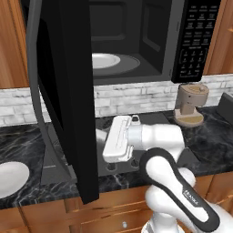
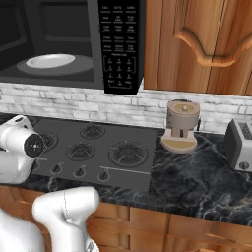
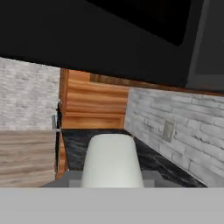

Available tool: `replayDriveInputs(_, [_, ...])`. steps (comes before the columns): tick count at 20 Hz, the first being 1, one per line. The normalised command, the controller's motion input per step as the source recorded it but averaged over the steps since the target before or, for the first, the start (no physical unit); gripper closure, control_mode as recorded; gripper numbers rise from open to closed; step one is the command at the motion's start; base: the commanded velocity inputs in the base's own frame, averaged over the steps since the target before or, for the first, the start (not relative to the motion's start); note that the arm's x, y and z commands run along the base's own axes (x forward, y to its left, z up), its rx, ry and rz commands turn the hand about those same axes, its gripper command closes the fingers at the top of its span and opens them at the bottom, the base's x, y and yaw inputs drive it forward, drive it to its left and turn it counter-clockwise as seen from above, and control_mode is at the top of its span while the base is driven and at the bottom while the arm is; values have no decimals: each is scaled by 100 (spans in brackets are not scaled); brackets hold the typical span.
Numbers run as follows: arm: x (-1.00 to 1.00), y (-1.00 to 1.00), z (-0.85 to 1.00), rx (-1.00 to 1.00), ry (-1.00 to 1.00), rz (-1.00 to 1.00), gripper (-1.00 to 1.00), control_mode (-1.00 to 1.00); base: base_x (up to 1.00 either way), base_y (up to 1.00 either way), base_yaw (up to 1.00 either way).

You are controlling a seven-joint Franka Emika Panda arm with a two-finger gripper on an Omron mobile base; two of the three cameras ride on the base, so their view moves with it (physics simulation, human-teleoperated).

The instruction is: Pick the marshmallow from the counter and place it in the microwave. Then turn on the microwave.

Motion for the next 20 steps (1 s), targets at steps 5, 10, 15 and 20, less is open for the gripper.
replayDriveInputs(5, [-52,-68,71,0,14,-30,100,-100,0,0,0])
replayDriveInputs(10, [-70,-65,36,0,9,-28,100,-100,0,0,0])
replayDriveInputs(15, [-55,-35,38,0,1,-34,100,-100,0,0,0])
replayDriveInputs(20, [-2,-13,67,0,0,-30,100,-100,0,0,0])
